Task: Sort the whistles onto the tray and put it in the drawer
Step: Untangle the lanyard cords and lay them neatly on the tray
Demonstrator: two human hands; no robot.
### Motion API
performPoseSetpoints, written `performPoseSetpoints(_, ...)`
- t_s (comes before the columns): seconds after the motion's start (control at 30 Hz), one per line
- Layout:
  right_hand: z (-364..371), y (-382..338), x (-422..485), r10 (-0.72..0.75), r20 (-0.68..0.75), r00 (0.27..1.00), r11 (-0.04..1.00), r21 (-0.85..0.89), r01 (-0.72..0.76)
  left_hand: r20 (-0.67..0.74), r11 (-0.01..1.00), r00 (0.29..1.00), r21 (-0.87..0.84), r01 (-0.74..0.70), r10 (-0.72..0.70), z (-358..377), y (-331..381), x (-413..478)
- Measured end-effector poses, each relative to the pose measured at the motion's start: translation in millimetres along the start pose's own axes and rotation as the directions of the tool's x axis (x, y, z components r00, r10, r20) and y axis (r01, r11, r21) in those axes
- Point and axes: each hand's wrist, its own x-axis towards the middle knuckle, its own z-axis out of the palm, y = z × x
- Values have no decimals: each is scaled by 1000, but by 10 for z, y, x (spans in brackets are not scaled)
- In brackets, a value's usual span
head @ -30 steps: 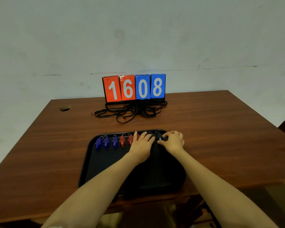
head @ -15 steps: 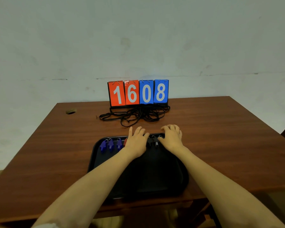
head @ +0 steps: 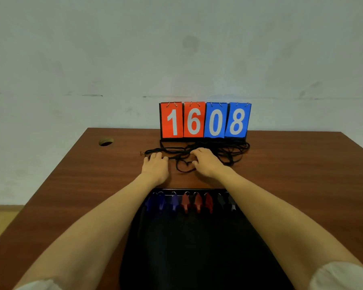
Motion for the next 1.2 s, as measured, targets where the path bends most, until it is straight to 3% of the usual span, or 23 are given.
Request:
performPoseSetpoints(0.27, 343, 22, 529, 65, 54, 996, 993, 99, -70, 80, 995, 996, -93, 43, -36, 349, -259, 292)
performPoseSetpoints(0.4, 471, 52, 580, 132, -71, 989, 991, -23, -134, -13, 998, 1000, -58, 18, -19, 432, -254, 266)
performPoseSetpoints(0.53, 434, 53, 506, 175, -90, 980, 983, -37, -179, -34, 998, 999, -70, -1, -2, 416, -285, 182)
performPoseSetpoints(0.73, -39, -61, 232, 242, -293, 925, 952, 258, -167, 49, 993, 997, -101, 63, -58, 256, -275, -13)
performPoseSetpoints(0.8, -338, -155, 130, 230, -332, 915, 914, 397, -86, -12, 980, 997, -181, 79, -82, 112, -191, -105)
performPoseSetpoints(0.97, -1147, -502, -235, 140, -425, 894, 830, 543, 128, -248, 781, 969, -605, -154, -1, -589, 329, -311)
performPoseSetpoints(1.1, -1711, -725, -599, 54, -527, 848, 804, 526, 275, -406, 589, 910, -718, -372, 79, -1251, 844, -467)
performPoseSetpoints(1.2, -2063, -806, -889, 19, -601, 799, 791, 498, 356, -411, 476, 907, -781, -404, 95, -1545, 1103, -600)
